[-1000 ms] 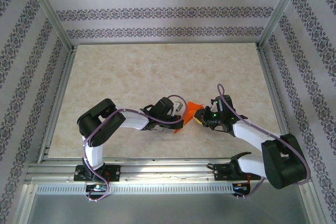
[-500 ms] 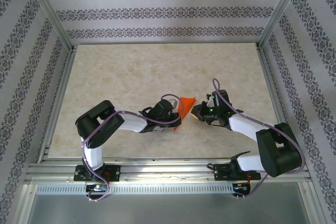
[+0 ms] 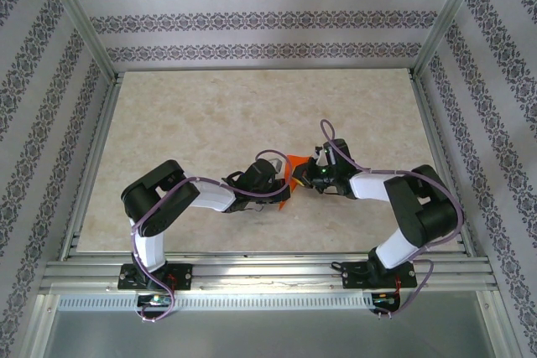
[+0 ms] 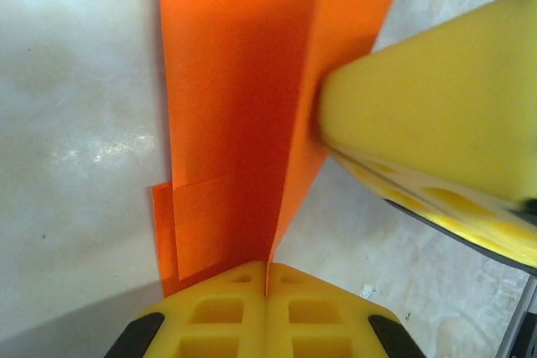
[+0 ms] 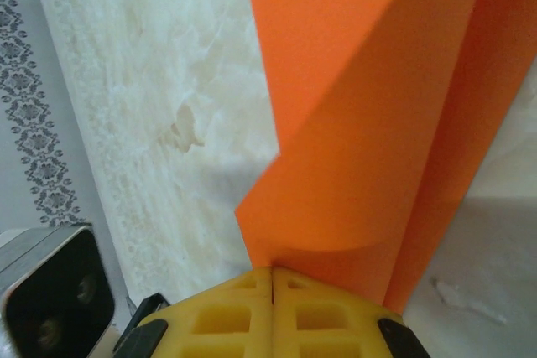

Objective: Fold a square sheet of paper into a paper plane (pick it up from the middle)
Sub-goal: Fold the wing for the fifth time at the center of the table.

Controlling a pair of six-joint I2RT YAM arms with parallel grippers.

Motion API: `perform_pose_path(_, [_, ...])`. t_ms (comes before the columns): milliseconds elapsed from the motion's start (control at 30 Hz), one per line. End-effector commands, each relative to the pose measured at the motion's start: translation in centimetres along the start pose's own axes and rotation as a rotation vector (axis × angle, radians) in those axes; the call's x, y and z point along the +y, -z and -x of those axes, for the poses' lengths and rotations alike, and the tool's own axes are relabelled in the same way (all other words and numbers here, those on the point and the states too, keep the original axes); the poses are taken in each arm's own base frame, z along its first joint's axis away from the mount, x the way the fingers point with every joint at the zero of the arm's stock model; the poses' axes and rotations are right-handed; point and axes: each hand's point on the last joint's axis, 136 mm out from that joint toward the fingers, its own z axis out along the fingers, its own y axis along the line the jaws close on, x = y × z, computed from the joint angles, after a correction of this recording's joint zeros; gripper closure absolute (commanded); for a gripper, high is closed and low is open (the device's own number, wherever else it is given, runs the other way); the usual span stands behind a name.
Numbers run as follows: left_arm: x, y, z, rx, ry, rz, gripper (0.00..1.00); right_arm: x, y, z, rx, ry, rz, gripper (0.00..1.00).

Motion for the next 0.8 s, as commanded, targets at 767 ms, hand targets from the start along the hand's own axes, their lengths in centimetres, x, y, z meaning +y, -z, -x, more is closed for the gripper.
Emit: perform_pose_path(767, [3.0,0.1,-3.1,0.132,0.097,0.041,1.0,-0.2,-0.8,0.4,0.064,0.036,0.055,0.97])
